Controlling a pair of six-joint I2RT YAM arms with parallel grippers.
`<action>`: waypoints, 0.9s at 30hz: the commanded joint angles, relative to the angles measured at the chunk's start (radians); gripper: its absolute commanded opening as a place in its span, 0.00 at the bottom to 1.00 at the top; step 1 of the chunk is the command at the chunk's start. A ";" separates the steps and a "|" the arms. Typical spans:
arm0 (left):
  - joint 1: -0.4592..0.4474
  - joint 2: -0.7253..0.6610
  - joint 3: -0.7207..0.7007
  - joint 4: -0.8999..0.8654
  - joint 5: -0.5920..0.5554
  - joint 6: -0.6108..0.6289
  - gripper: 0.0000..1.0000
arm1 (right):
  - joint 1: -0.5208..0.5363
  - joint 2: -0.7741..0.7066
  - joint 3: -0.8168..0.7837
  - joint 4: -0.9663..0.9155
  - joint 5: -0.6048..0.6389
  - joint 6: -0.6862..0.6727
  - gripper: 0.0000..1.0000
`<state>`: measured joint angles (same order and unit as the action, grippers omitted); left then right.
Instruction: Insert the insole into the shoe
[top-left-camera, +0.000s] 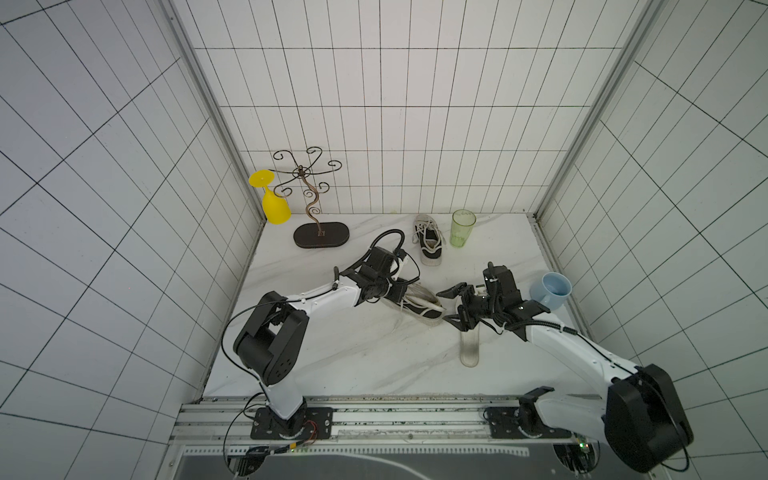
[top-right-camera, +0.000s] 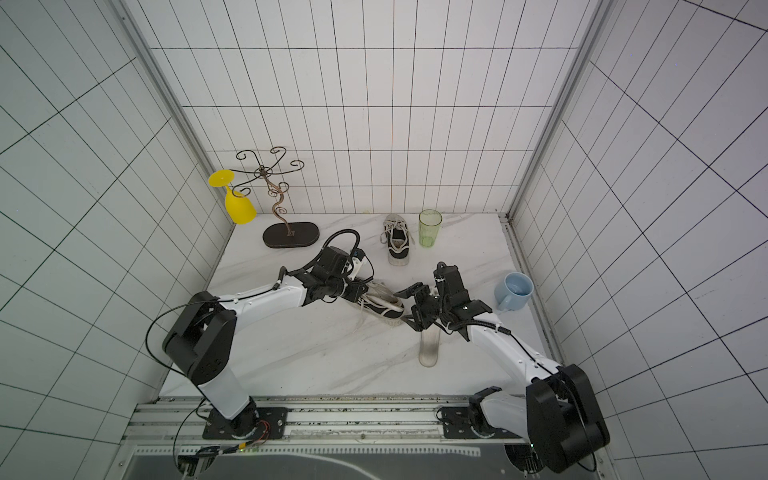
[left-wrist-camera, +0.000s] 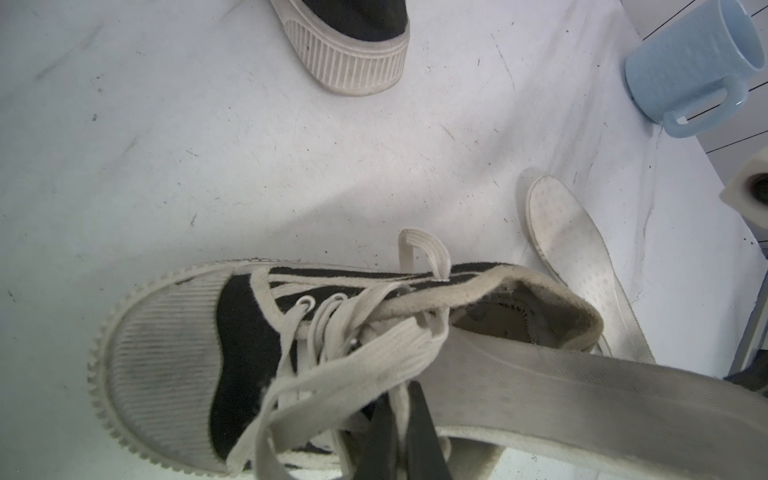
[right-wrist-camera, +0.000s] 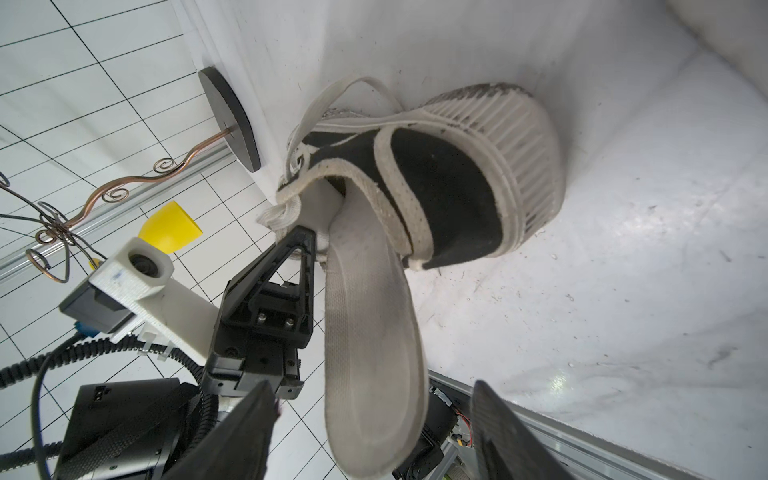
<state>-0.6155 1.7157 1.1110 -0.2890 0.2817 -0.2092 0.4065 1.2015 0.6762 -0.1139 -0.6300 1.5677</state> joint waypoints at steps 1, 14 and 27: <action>-0.013 -0.040 -0.011 0.045 -0.014 -0.019 0.00 | 0.032 0.002 -0.030 0.087 0.027 0.097 0.69; -0.024 -0.061 -0.012 0.039 -0.026 -0.011 0.00 | 0.040 0.087 -0.041 0.124 0.053 0.073 0.25; -0.002 -0.061 0.018 -0.022 0.099 0.030 0.00 | 0.048 0.256 0.328 -0.298 0.199 -0.674 0.01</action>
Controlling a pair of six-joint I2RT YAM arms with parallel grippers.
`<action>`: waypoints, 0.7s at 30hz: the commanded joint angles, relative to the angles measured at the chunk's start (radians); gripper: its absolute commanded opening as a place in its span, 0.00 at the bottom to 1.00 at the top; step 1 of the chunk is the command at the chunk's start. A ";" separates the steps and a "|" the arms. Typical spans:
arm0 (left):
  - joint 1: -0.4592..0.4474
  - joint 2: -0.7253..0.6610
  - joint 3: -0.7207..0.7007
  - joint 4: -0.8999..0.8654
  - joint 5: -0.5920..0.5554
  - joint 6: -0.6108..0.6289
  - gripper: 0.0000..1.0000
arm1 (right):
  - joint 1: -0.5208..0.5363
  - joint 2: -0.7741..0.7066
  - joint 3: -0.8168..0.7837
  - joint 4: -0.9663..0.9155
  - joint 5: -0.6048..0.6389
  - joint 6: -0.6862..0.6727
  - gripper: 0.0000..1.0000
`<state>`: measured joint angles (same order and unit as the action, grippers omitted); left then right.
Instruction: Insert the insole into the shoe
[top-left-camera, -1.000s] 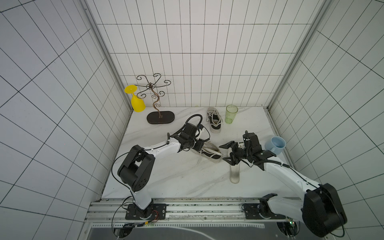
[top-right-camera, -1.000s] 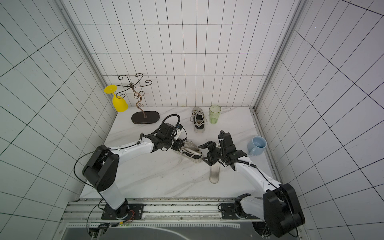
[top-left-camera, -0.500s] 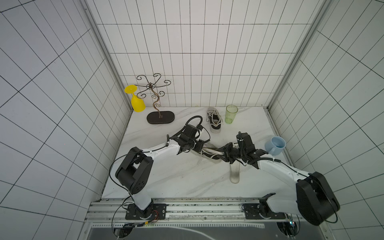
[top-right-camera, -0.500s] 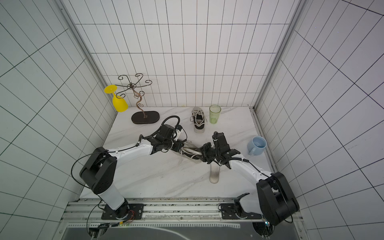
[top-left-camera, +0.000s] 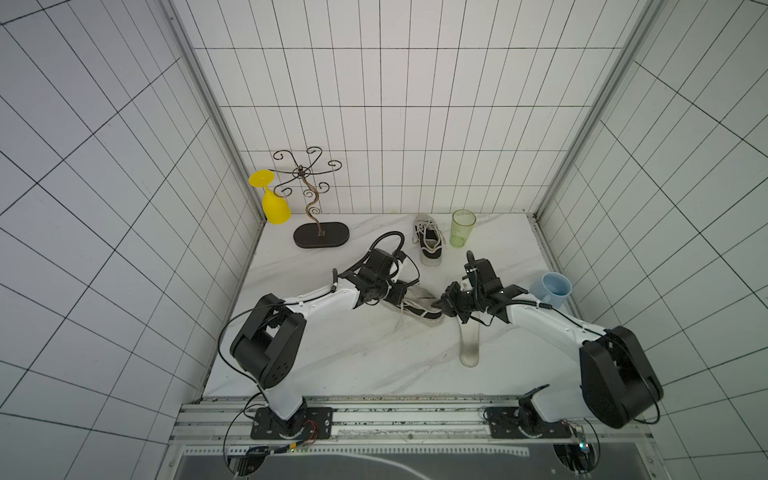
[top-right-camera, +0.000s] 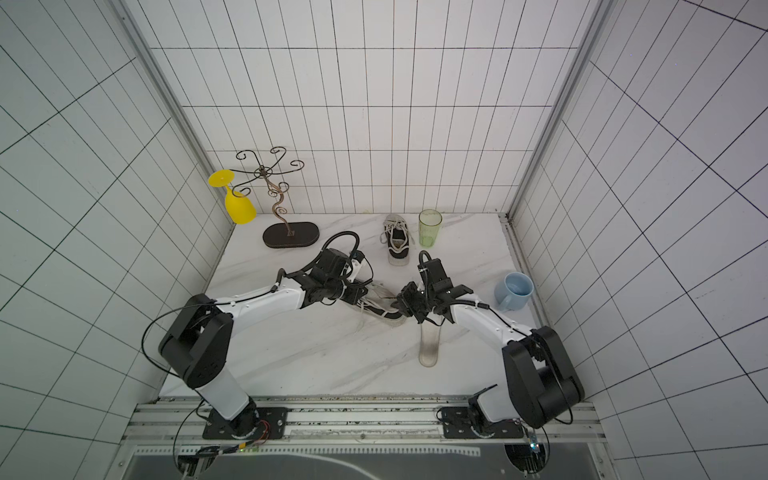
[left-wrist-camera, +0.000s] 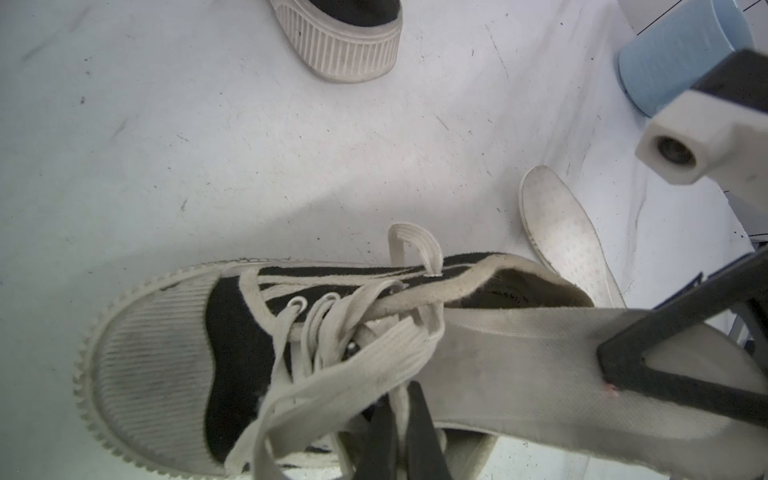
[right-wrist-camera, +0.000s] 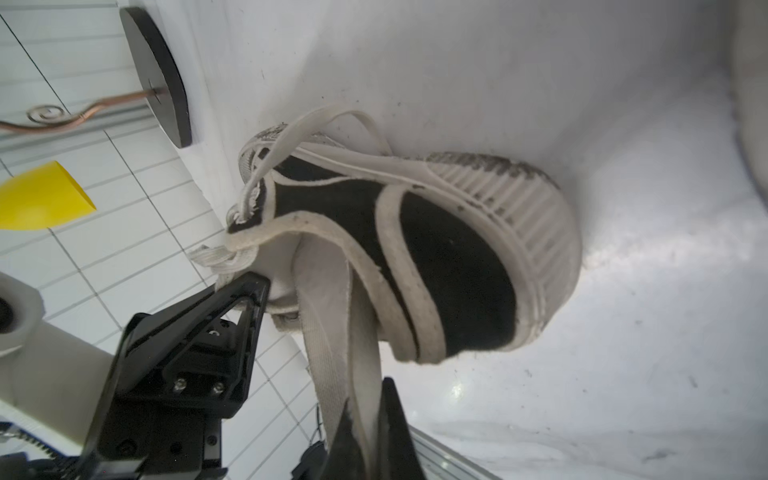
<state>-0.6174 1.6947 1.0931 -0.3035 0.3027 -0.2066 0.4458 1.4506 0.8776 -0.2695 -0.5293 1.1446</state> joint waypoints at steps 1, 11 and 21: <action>0.000 -0.038 0.039 -0.019 0.089 0.041 0.00 | 0.002 -0.005 0.115 -0.128 0.095 -0.251 0.01; -0.014 -0.026 0.068 -0.049 0.187 0.079 0.00 | 0.059 0.099 0.198 -0.073 0.092 -0.316 0.01; 0.036 0.012 0.119 -0.104 0.175 0.045 0.00 | 0.051 0.067 0.270 -0.324 0.115 -0.546 0.02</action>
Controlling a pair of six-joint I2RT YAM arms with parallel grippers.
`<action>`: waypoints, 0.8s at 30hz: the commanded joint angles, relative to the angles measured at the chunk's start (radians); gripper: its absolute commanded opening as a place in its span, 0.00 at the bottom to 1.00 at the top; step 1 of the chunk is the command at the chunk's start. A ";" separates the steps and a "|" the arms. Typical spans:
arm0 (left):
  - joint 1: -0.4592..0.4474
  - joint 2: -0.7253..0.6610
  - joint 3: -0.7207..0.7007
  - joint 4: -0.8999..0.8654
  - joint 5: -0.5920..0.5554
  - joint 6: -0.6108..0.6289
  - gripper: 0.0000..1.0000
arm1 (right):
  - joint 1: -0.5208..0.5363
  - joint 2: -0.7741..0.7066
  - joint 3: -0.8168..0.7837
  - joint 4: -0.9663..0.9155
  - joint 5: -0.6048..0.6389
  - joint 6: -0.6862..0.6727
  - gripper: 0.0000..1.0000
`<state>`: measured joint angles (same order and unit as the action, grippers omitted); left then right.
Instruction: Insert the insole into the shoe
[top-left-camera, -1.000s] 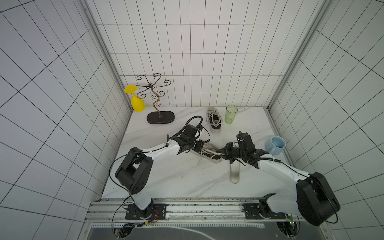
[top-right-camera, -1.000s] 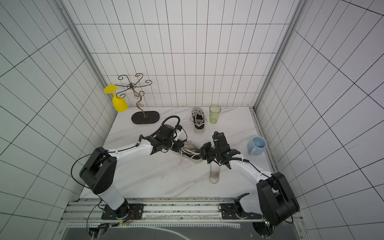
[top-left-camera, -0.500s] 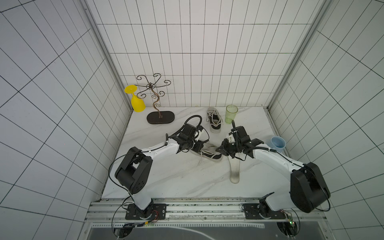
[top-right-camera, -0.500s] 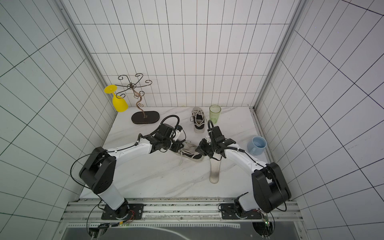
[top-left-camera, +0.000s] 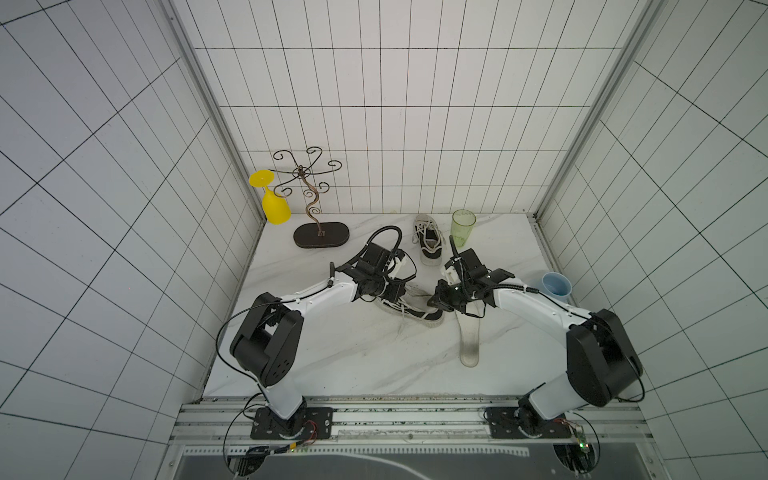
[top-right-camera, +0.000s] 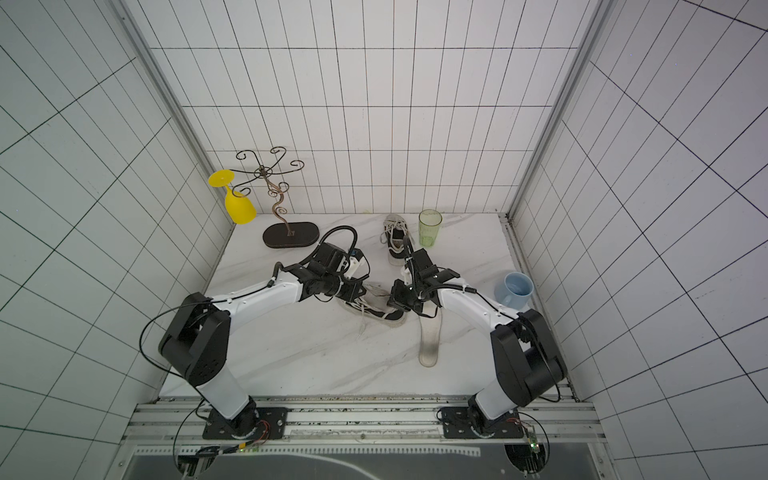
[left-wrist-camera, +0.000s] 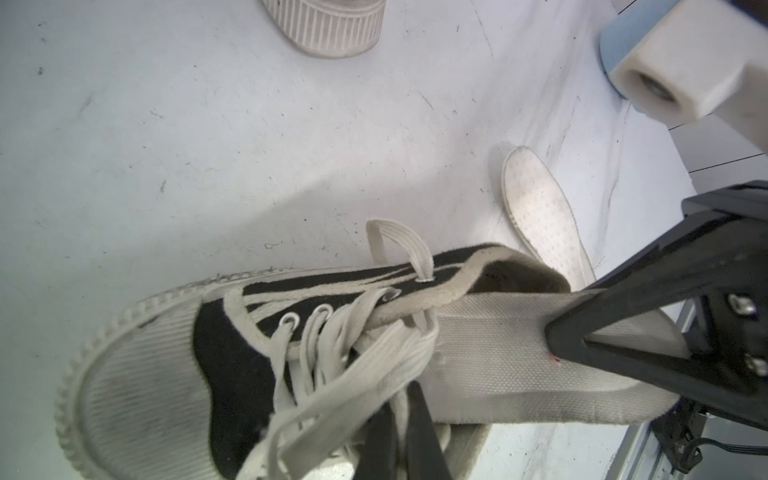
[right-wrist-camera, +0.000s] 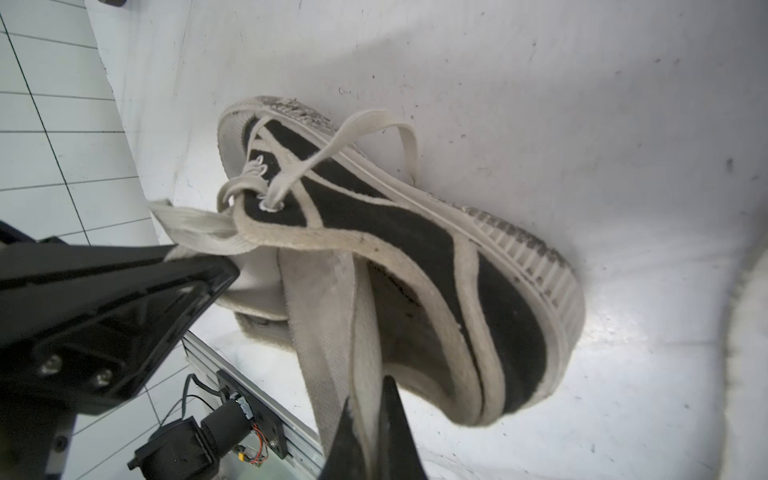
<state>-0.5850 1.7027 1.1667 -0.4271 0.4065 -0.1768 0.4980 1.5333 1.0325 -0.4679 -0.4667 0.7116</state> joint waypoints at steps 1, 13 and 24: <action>0.001 0.006 0.049 0.018 0.087 0.024 0.00 | -0.001 0.004 0.138 -0.173 0.089 -0.155 0.02; -0.015 0.035 0.066 0.000 0.158 -0.048 0.00 | 0.063 0.016 0.053 0.091 0.178 -0.129 0.02; 0.017 0.040 0.050 0.030 0.168 -0.100 0.00 | 0.099 0.085 0.065 0.028 0.237 -0.227 0.01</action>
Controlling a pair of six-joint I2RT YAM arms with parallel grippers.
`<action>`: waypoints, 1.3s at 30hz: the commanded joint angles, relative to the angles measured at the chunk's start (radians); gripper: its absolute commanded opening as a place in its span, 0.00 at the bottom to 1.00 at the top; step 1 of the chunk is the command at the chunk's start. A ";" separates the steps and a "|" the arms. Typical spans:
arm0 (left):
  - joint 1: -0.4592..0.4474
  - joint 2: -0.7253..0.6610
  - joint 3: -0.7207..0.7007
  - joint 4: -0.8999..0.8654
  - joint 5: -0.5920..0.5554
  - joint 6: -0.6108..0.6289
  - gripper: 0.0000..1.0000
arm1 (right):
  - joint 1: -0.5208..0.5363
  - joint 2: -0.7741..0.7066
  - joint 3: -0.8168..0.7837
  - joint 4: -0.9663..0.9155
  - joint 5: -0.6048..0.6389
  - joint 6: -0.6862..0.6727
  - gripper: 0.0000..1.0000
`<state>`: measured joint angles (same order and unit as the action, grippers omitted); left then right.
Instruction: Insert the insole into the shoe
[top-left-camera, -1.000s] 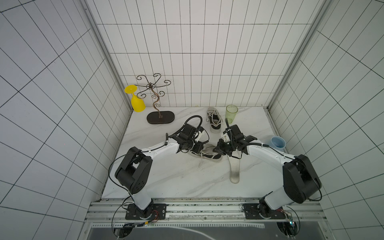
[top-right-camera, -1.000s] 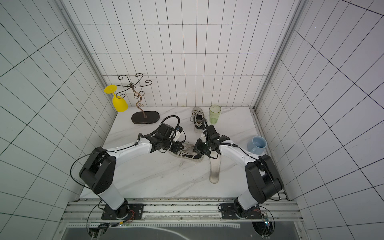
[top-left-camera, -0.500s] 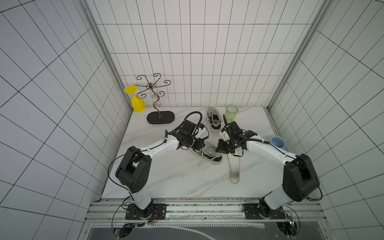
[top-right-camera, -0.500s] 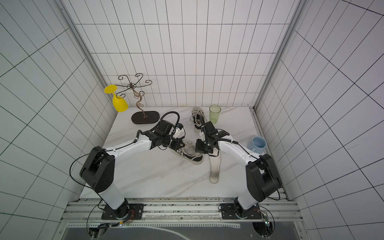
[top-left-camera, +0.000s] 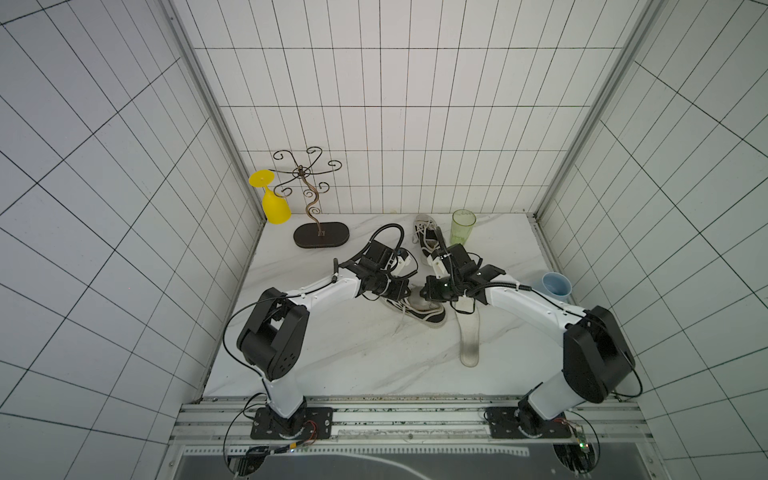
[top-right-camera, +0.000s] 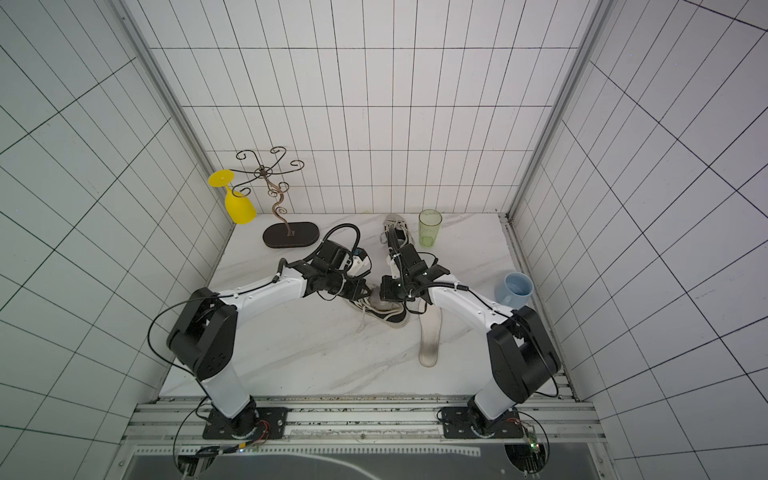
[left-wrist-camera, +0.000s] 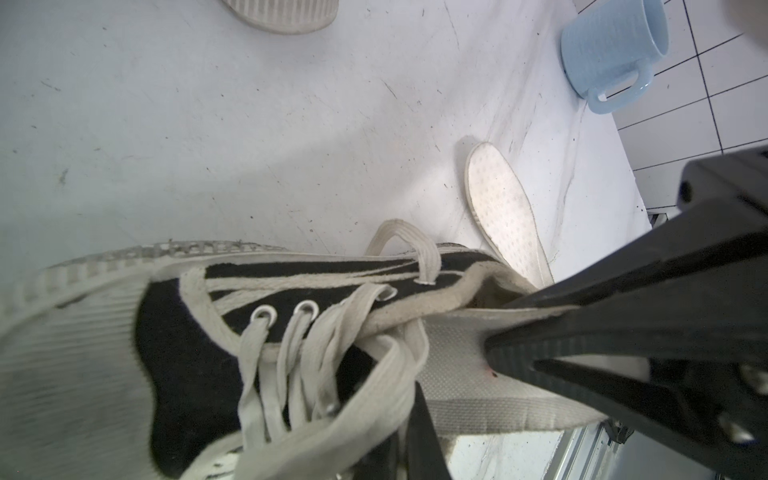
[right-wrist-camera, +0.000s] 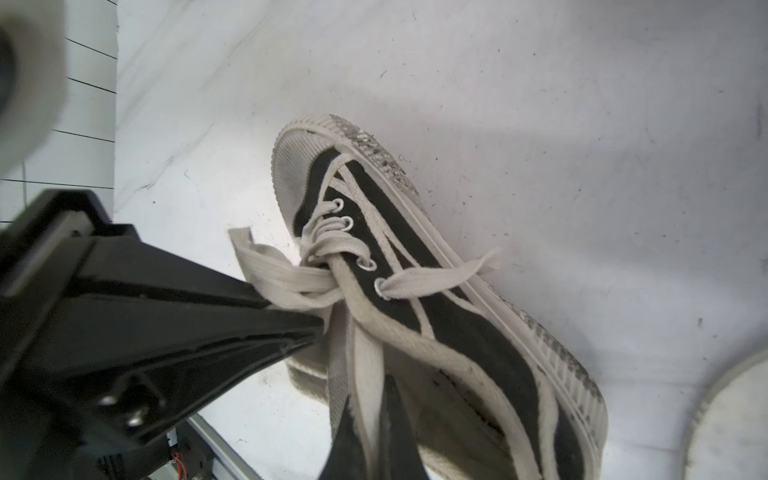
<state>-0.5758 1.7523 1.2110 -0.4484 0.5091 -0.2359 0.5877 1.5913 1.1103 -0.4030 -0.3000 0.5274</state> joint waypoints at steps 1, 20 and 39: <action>0.013 -0.016 0.004 0.051 0.054 -0.042 0.00 | 0.010 0.018 -0.016 -0.083 0.103 -0.044 0.01; 0.007 -0.020 -0.046 0.108 0.095 -0.100 0.00 | 0.047 0.039 -0.168 0.233 0.066 0.053 0.05; 0.014 -0.005 -0.059 0.058 -0.129 -0.064 0.00 | 0.040 -0.008 0.178 -0.346 0.309 -0.063 0.65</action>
<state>-0.5678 1.7519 1.1625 -0.4080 0.4145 -0.3134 0.6323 1.6123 1.2076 -0.6270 -0.0662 0.4862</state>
